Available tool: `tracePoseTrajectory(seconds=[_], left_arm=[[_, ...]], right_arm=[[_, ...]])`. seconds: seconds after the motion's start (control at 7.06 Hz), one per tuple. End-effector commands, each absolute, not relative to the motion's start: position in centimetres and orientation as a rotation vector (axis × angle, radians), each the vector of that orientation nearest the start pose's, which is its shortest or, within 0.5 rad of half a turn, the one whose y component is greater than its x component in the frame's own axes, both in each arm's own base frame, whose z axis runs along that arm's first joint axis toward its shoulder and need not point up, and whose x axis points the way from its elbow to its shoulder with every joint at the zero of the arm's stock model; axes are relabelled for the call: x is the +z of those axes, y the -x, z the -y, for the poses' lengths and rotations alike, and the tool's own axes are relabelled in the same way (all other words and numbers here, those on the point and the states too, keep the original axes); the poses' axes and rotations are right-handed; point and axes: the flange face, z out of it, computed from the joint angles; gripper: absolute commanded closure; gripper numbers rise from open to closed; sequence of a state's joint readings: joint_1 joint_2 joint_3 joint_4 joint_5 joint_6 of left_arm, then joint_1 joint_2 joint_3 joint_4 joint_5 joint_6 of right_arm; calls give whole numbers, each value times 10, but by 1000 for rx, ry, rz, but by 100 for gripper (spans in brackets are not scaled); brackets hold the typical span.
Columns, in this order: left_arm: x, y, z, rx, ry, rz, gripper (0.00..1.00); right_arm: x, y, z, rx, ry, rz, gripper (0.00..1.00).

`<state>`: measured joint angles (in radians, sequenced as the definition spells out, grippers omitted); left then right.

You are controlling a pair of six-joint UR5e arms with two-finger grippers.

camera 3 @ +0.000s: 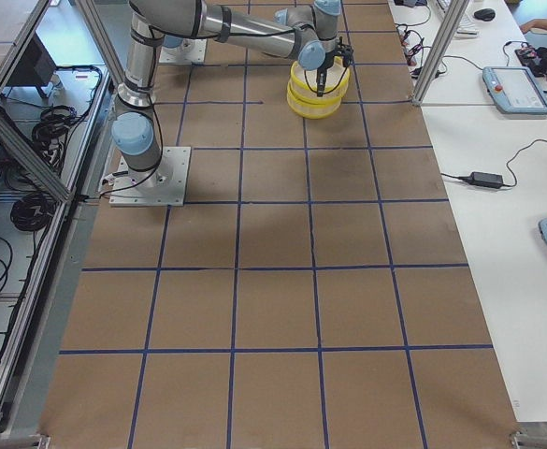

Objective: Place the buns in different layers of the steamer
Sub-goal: 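Set the held top tier back onto the lower tier with the right gripper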

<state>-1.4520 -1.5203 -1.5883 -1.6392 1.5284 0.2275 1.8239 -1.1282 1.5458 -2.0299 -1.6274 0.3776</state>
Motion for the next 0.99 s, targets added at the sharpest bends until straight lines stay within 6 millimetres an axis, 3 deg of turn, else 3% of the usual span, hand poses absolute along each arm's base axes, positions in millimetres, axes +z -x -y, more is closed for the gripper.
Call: tracePoseTrajectory(seconds=[0.0,0.85], left_arm=[[496,82,479,46,-175,-3185,0],[492,82,478,63,-179,-3185,0]], right_arm=[[288,-289,590,-72,-209,-3145,97],[279,-288,588,-45,-204,-3153,97]])
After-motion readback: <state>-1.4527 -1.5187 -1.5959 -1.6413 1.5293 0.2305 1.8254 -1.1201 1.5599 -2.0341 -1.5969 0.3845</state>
